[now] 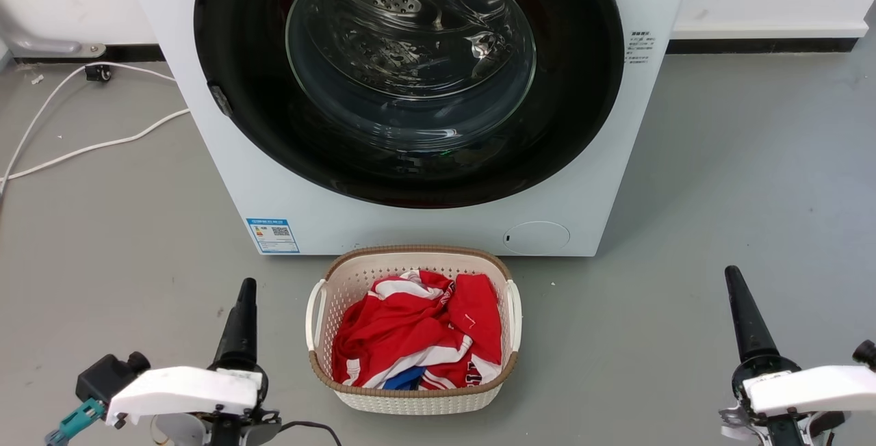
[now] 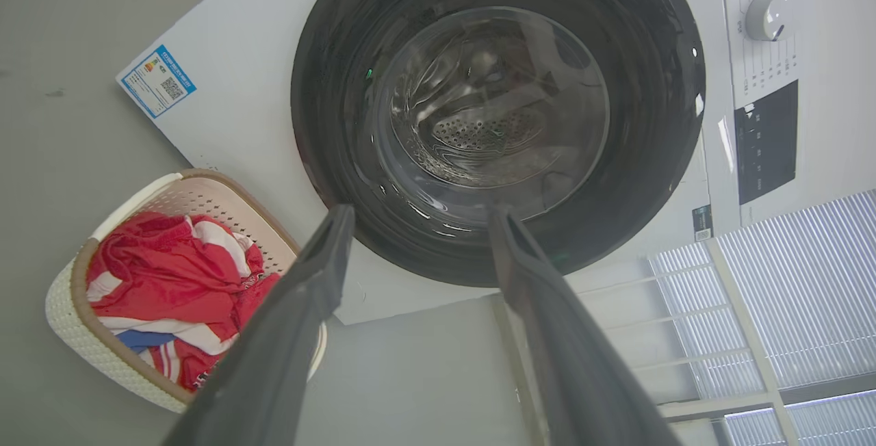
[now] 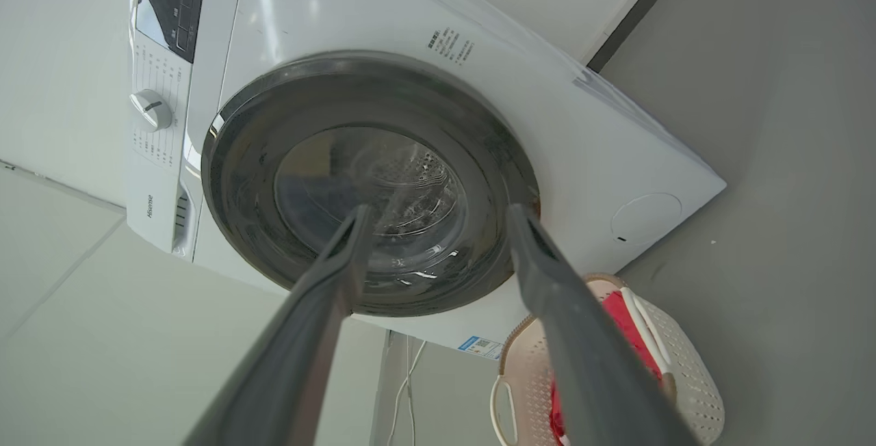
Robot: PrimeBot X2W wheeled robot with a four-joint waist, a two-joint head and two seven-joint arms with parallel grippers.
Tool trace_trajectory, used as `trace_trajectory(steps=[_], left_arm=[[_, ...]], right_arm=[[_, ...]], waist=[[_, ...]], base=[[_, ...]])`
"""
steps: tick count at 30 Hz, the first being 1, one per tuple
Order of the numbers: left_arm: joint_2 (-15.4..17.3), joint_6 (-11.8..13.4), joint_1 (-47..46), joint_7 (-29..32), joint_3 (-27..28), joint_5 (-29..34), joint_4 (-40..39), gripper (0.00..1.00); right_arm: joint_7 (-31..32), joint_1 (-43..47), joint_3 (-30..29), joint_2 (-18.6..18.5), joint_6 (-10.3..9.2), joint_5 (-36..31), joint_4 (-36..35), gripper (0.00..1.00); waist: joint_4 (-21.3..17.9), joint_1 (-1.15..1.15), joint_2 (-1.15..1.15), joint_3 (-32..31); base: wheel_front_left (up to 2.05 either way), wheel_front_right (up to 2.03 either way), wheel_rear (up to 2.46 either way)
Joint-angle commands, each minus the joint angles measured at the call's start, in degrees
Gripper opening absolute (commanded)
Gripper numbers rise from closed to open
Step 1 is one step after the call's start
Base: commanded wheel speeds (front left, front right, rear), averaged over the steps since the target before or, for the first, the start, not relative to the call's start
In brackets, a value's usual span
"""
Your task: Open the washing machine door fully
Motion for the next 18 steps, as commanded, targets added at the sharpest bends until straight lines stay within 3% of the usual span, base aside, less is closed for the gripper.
trace_trajectory(steps=[1,18], left_arm=[[0.1,0.6,-0.2,-0.7,-0.6,3.5,-1.5,1.0],[1.8,5.3,0.9,-4.3,-5.7,22.1,-3.5,1.0]], right_arm=[[-0.7,-0.5,0.3,-0.1,0.09,-3.7,-2.0,1.0],[-4.3,1.8,2.0,-0.1,0.1,-23.1,-6.4,1.0]], waist=[[0.0,0.0,0.0,0.0],[0.0,0.0,0.0,-0.1]], base=[[0.0,0.0,0.0],[0.0,0.0,0.0]])
